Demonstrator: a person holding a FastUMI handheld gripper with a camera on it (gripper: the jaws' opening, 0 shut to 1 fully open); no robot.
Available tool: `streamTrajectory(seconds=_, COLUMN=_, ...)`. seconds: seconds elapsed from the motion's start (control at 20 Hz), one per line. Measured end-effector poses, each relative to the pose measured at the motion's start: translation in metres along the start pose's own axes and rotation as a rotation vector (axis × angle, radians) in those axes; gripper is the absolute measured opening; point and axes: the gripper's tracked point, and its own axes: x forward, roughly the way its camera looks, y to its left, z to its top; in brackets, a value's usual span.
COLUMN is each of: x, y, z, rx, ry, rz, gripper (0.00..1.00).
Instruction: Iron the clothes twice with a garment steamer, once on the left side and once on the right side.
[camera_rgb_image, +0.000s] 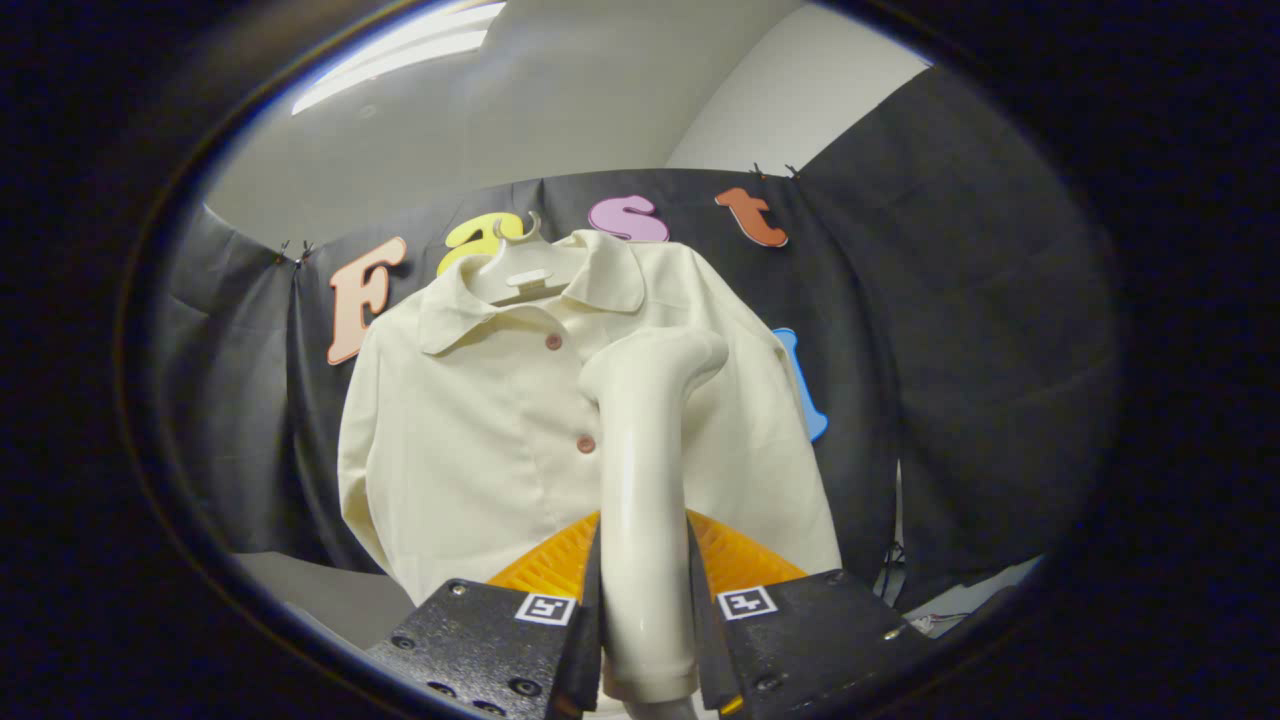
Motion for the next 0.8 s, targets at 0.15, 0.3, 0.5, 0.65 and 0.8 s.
streamTrajectory(seconds=0.15, x=0.012, y=-0.007, z=-0.018, rx=-0.015, ry=0.013, rz=-0.003, gripper=0.37)
streamTrajectory(seconds=0.3, x=0.013, y=-0.012, z=-0.028, rx=0.042, ry=0.024, rz=0.019, gripper=0.37)
streamTrajectory(seconds=0.5, x=0.007, y=-0.028, z=-0.054, rx=0.046, ry=0.057, rz=-0.003, gripper=0.37)
streamTrajectory(seconds=0.65, x=-0.001, y=-0.036, z=-0.071, rx=0.042, ry=0.080, rz=-0.014, gripper=0.38)
streamTrajectory(seconds=0.8, x=-0.014, y=-0.050, z=-0.098, rx=0.017, ry=0.118, rz=-0.039, gripper=0.38)
